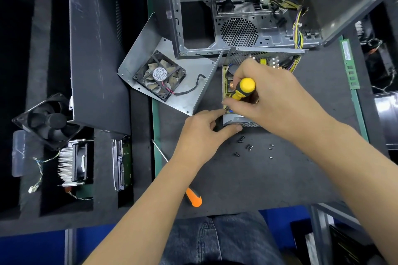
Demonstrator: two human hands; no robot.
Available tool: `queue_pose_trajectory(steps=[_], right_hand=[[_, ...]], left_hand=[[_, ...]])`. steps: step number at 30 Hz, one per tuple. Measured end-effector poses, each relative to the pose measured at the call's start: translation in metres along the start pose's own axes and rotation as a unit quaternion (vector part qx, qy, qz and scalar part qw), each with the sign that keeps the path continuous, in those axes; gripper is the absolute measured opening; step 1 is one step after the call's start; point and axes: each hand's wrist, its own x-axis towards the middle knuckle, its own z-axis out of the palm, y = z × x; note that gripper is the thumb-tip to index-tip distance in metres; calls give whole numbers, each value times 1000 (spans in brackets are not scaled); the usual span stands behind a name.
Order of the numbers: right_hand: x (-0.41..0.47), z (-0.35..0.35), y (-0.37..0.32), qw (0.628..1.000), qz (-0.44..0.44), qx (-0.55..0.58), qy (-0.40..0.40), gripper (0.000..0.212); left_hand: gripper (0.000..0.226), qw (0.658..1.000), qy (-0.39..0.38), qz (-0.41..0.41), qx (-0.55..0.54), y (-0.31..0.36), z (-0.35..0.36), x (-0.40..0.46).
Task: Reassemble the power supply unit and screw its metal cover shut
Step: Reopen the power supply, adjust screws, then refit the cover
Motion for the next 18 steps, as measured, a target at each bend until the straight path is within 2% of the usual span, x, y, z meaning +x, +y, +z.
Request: queue_pose_trajectory(steps=[8,11,14,15,17,18], right_hand=[[-1,-6,-6,999,-7,-33,-14,40],[0,-8,-13,997,-23,-62,-36,32],[2,-11,-19,996,-28,-76,-23,27],[2,-13,-21,996,-40,-83,-17,24],[5,-16,-21,990,-51,-127,-20,17],[7,-17,-22,983,-57,-171,-35,17]], left_hand=[[46,1000,4,-8,5,-5,4,1],[21,1000,6,-7,5,-4,3,0],[31,1000,12,3,6,-5,3,0],[28,1000,13,4,5,-5,3,0],[19,1000,9,-9,2,-5,4,1],[24,1000,8,-12,0,-5,4,1]])
